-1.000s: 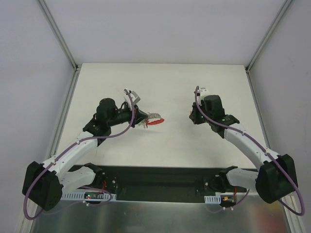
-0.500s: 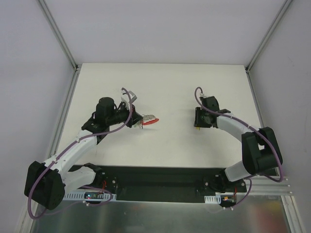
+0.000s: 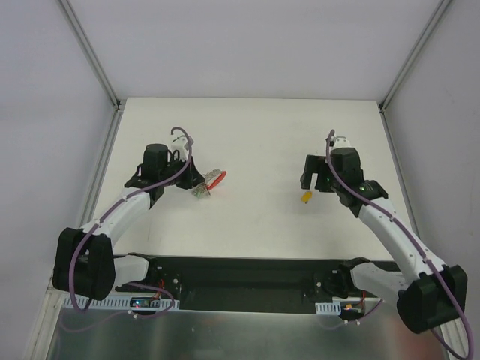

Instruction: Remove the keys from the keyring

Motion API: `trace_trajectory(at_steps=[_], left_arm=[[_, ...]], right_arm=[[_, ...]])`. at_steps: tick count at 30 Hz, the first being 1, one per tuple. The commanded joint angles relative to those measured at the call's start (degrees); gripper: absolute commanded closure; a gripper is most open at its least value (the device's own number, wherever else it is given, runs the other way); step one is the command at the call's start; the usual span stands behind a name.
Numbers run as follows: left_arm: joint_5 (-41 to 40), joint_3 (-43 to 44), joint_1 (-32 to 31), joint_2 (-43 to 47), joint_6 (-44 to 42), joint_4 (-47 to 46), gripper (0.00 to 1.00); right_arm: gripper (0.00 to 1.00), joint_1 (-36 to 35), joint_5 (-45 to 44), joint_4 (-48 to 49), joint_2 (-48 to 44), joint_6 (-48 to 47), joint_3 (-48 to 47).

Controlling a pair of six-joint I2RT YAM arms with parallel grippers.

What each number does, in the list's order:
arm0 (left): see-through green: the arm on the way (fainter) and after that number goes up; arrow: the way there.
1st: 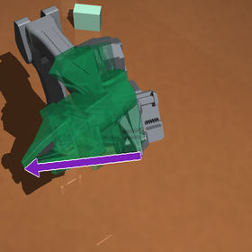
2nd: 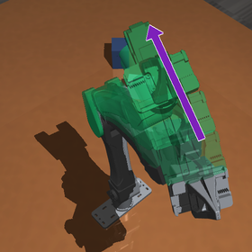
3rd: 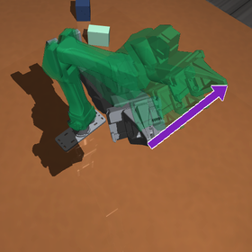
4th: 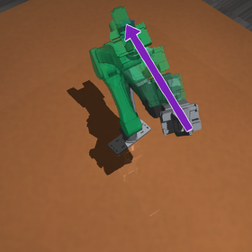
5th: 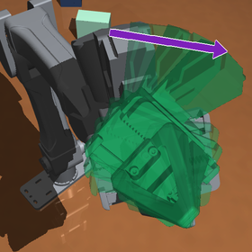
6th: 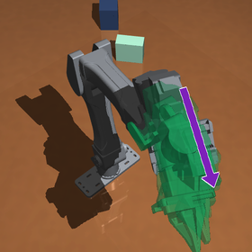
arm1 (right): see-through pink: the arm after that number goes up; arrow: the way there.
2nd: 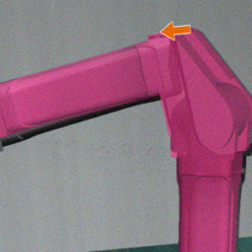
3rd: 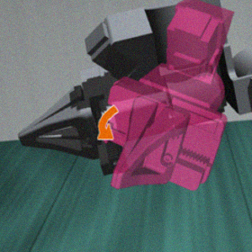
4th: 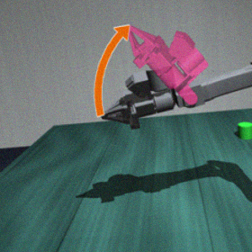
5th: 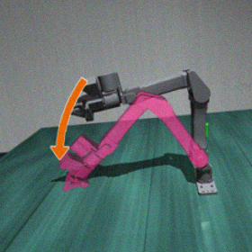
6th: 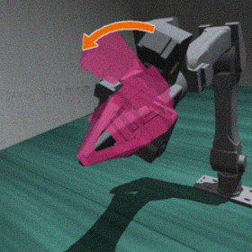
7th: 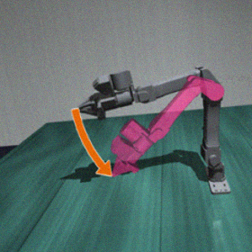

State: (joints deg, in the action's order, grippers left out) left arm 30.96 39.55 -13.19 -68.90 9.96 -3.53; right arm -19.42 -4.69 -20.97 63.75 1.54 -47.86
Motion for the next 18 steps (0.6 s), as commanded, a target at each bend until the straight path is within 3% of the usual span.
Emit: trace_trajectory(at_steps=[1,5,17,18], left_arm=[[-7.20,3.69,1.68,-2.02,2.00,1.51,1.00],[-11.89,4.74,1.59,-4.22,2.96,2.30,1.00],[-6.79,2.02,-0.08,-7.92,6.74,0.81,1.00],[-6.27,1.85,-0.43,-7.39,6.57,0.81,0.96]], right_arm=[[0.04,-2.72,-0.41,-4.25,-7.31,-0.49,1.53],[0.04,-5.18,-0.41,-5.31,-10.65,-0.13,1.98],[0.04,-7.21,-1.91,-5.83,-13.56,-0.49,3.47],[0.04,-7.47,-1.64,-5.92,-13.73,-0.23,3.30]])
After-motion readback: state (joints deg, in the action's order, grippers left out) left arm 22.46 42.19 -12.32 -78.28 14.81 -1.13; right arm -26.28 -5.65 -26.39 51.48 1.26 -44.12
